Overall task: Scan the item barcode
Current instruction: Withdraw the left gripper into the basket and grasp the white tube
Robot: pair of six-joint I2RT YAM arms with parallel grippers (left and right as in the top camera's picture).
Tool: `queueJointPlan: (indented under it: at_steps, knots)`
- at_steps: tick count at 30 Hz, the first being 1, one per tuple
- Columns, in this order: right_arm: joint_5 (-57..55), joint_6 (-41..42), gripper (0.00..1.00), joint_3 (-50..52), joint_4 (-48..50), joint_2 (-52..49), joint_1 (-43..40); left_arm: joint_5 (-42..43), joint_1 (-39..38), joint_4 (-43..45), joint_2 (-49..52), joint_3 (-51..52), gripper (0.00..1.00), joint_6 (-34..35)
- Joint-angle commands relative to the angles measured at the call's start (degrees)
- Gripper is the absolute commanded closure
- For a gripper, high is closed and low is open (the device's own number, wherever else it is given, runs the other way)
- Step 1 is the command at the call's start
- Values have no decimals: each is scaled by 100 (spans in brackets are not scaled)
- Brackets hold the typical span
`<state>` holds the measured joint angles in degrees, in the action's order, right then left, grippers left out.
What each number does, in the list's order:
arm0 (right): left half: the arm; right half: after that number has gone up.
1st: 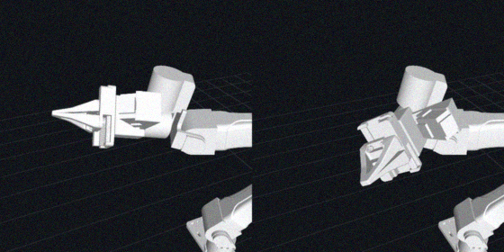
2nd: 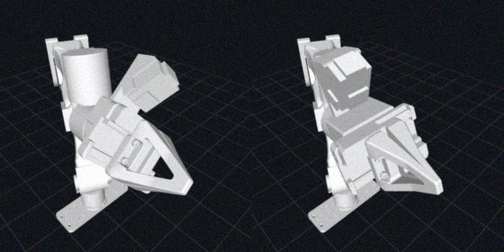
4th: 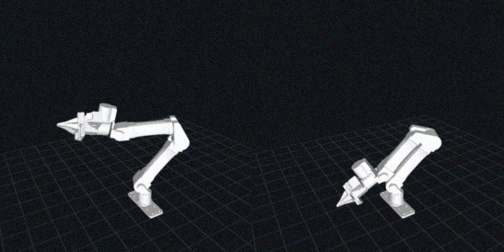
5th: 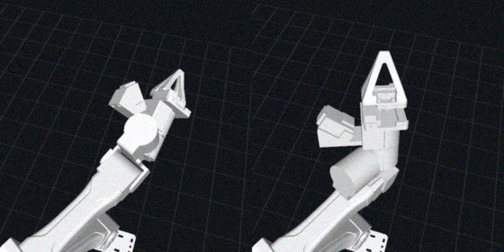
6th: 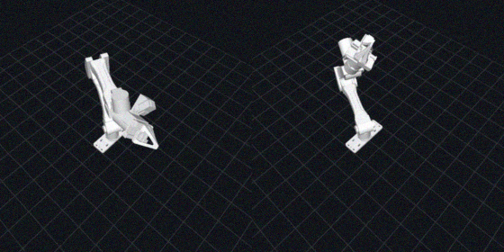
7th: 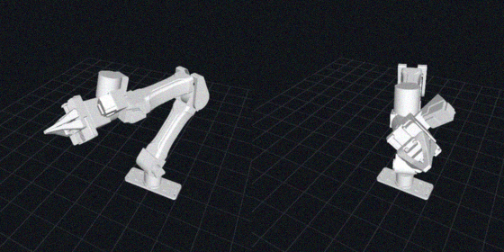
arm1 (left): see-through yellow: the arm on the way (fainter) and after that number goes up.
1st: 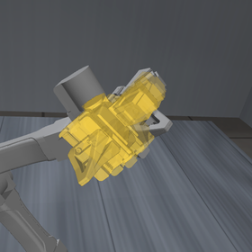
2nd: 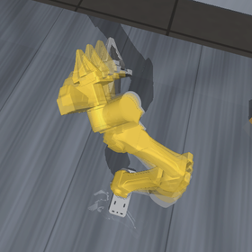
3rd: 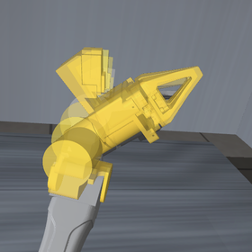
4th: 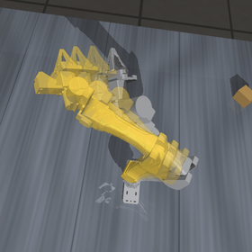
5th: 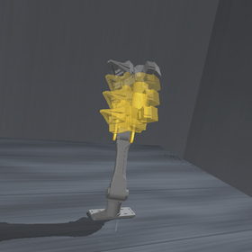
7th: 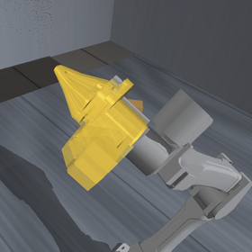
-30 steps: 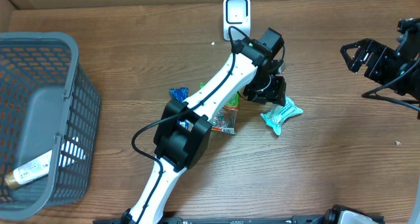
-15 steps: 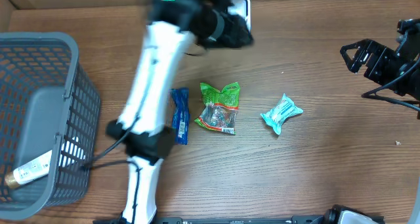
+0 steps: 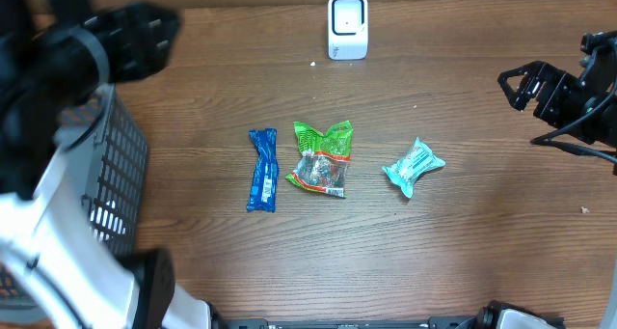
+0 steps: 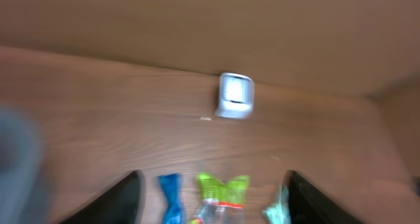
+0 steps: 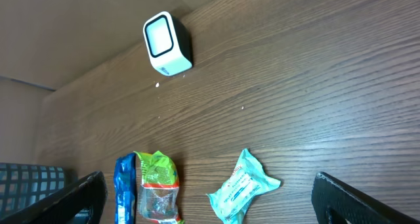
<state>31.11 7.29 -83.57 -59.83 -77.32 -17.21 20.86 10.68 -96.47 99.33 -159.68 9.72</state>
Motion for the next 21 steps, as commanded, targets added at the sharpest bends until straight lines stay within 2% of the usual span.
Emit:
queueJointPlan:
  at_steps: [1, 4, 10, 14, 21]
  knots:
    - [4, 2, 0, -157, -22, 4, -15, -1176, 678, -35, -590, 868, 0, 136]
    - [4, 2, 0, -157, -55, 4, -15, -1779, 1609, -35, -1062, 1845, 0, 581]
    - [7, 2, 0, -157, -50, 4, -15, -1480, 3189, 20, -1224, 3307, 0, 874]
    - [7, 2, 0, -157, -50, 4, -15, -1419, 3825, 398, -1222, 4433, 0, 973]
    - [7, 2, 0, -157, -81, 4, -15, -1591, 4656, 1248, -1226, 6441, 0, 2094]
